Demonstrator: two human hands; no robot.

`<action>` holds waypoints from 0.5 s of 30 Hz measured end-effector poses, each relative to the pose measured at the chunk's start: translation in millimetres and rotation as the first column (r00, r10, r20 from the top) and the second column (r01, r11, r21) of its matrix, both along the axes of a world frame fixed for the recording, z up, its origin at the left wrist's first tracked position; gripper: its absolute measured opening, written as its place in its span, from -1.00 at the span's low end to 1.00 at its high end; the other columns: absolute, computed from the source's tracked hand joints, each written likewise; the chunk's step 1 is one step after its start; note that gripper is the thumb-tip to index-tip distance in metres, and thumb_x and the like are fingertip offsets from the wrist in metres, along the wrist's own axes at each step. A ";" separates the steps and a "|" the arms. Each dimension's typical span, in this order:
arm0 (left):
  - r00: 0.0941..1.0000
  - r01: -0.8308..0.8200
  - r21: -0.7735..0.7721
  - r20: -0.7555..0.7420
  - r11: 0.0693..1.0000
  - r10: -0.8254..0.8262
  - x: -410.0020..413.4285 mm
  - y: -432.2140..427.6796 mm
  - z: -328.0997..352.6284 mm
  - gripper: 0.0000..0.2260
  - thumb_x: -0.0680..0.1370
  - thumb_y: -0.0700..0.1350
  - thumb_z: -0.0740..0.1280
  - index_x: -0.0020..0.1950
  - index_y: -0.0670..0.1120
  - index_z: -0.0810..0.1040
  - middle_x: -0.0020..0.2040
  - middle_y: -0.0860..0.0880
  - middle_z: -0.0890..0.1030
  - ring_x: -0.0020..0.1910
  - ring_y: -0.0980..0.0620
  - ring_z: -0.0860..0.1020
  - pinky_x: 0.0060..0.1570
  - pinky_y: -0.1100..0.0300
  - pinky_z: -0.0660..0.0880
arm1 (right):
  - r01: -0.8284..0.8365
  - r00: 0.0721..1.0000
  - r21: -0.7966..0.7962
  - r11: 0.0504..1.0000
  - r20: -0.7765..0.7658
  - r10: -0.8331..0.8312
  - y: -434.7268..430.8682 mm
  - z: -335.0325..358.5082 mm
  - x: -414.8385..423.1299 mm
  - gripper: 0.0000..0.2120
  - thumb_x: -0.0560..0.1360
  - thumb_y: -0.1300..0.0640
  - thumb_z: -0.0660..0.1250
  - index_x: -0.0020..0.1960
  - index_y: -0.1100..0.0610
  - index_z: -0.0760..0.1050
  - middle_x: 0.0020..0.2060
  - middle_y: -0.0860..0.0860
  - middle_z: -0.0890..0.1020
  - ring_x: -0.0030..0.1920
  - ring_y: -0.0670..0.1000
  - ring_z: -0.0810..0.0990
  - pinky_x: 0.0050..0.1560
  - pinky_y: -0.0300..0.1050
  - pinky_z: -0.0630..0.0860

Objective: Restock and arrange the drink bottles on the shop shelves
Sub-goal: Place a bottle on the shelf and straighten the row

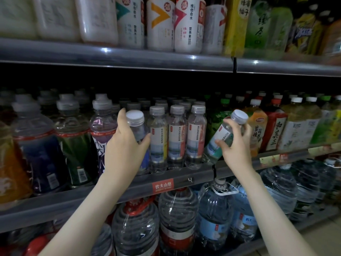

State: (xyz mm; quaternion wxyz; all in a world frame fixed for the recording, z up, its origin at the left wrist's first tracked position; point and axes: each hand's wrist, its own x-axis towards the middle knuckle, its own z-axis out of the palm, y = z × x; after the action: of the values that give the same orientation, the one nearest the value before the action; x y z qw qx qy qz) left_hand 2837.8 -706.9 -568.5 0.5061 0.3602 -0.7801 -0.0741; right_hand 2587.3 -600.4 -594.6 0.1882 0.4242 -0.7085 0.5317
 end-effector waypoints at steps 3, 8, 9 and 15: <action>0.999 0.006 -0.014 -0.047 1.000 -0.006 2.5 2.3 0.4 -0.28 0.50 -0.02 0.39 0.53 -0.19 0.09 -0.14 -0.13 0.61 -0.41 0.03 0.47 -0.56 0.24 0.32 | -0.056 0.998 0.109 0.992 -0.012 0.057 -8.8 7.7 -6.8 -0.46 0.47 0.32 0.38 0.33 -0.09 0.34 0.46 0.01 0.10 0.42 0.12 0.24 0.29 -0.06 0.29; 0.988 -0.001 -0.081 -0.152 0.997 -0.011 9.8 11.8 13.9 -0.34 0.47 0.00 0.43 0.47 -0.15 0.22 0.13 -0.11 0.59 -0.13 -0.08 0.58 -0.40 0.41 0.24 | -0.075 0.997 0.290 0.954 0.025 0.071 -32.5 17.7 -9.9 -0.56 0.61 0.11 0.21 0.45 -0.13 0.28 0.54 0.06 -0.11 0.53 0.14 -0.15 0.47 0.17 -0.04; 0.985 -0.007 -0.086 -0.175 0.996 -0.008 12.0 13.7 17.4 -0.35 0.47 0.01 0.43 0.46 -0.14 0.23 0.14 -0.08 0.59 -0.14 -0.02 0.56 -0.41 0.44 0.23 | -0.047 0.999 0.269 0.962 -0.009 0.051 -35.2 19.6 -8.1 -0.60 0.62 0.08 0.19 0.44 -0.09 0.32 0.54 0.06 -0.10 0.52 0.14 -0.17 0.47 0.17 -0.09; 0.957 0.085 -0.099 -0.270 0.991 -0.109 18.4 24.9 28.4 -0.36 0.45 0.01 0.45 0.44 -0.08 0.26 0.07 0.14 0.49 -0.16 0.16 0.49 -0.27 0.45 0.38 | 0.132 0.979 0.233 0.963 -0.180 -0.091 -51.1 28.3 17.7 -0.43 0.49 -0.25 0.27 0.35 0.10 0.41 0.48 0.08 0.07 0.46 0.06 -0.05 0.44 0.08 -0.14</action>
State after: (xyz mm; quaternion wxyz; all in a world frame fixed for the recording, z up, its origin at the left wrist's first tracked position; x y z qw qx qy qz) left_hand 2856.2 -682.0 -540.1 0.6202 0.2855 -0.7216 -0.1143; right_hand 2604.9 -651.5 -566.3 0.2235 0.4465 -0.7729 0.3917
